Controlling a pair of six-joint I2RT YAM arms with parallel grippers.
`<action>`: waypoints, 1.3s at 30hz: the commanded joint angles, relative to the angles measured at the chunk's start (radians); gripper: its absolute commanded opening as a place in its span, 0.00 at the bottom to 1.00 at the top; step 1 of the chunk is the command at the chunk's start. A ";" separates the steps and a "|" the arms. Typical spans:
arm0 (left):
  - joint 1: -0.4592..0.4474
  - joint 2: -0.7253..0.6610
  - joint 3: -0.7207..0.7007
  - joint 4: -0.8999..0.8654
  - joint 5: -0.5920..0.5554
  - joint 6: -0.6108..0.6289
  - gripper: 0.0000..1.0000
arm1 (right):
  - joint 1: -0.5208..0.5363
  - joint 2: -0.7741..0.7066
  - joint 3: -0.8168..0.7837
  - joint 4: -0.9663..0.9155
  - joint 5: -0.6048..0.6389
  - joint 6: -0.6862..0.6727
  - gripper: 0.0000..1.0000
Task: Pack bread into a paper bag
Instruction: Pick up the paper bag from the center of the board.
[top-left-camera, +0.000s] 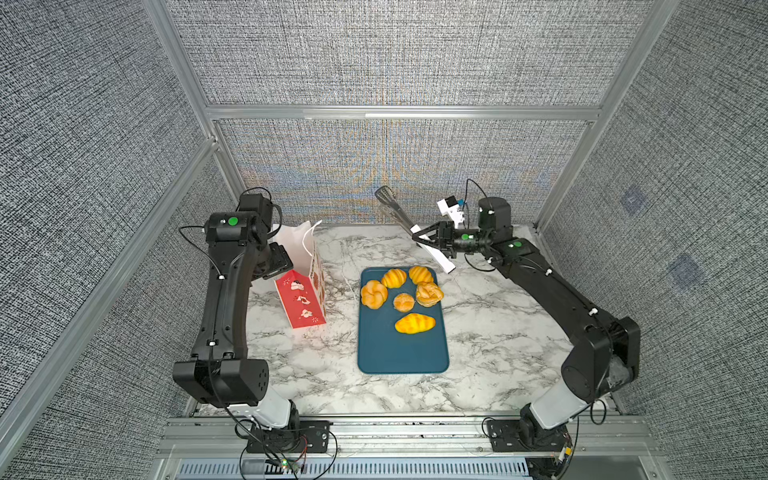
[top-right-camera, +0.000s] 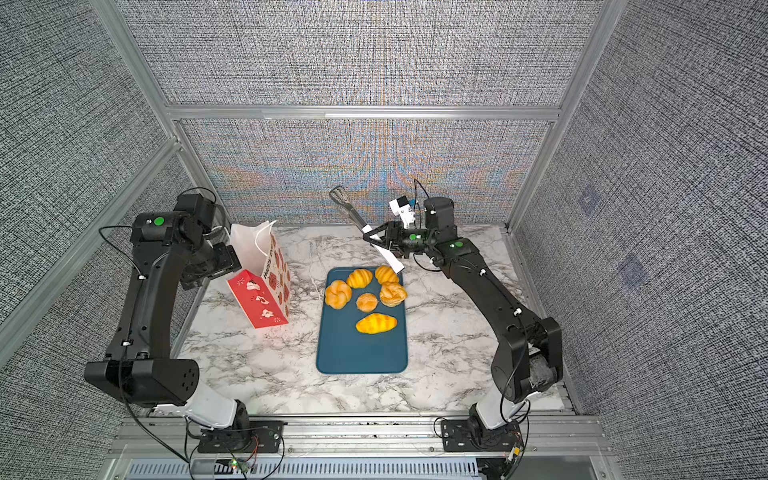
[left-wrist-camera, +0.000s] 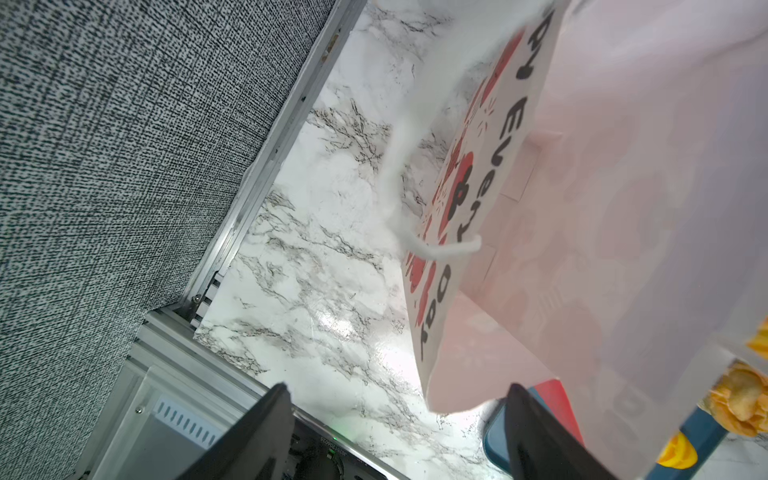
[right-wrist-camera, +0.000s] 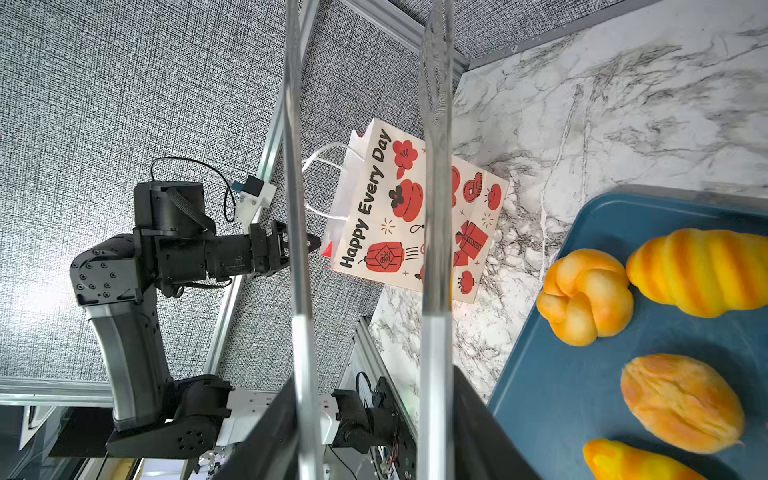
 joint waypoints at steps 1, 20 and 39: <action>0.005 0.016 0.001 0.026 -0.006 -0.004 0.82 | -0.004 -0.009 0.002 0.037 -0.015 -0.010 0.51; 0.026 0.033 -0.098 0.143 0.026 -0.018 0.52 | -0.025 -0.023 -0.016 0.026 -0.017 -0.017 0.51; 0.029 0.049 -0.099 0.184 0.125 0.016 0.26 | -0.033 -0.013 -0.013 0.028 -0.017 -0.022 0.51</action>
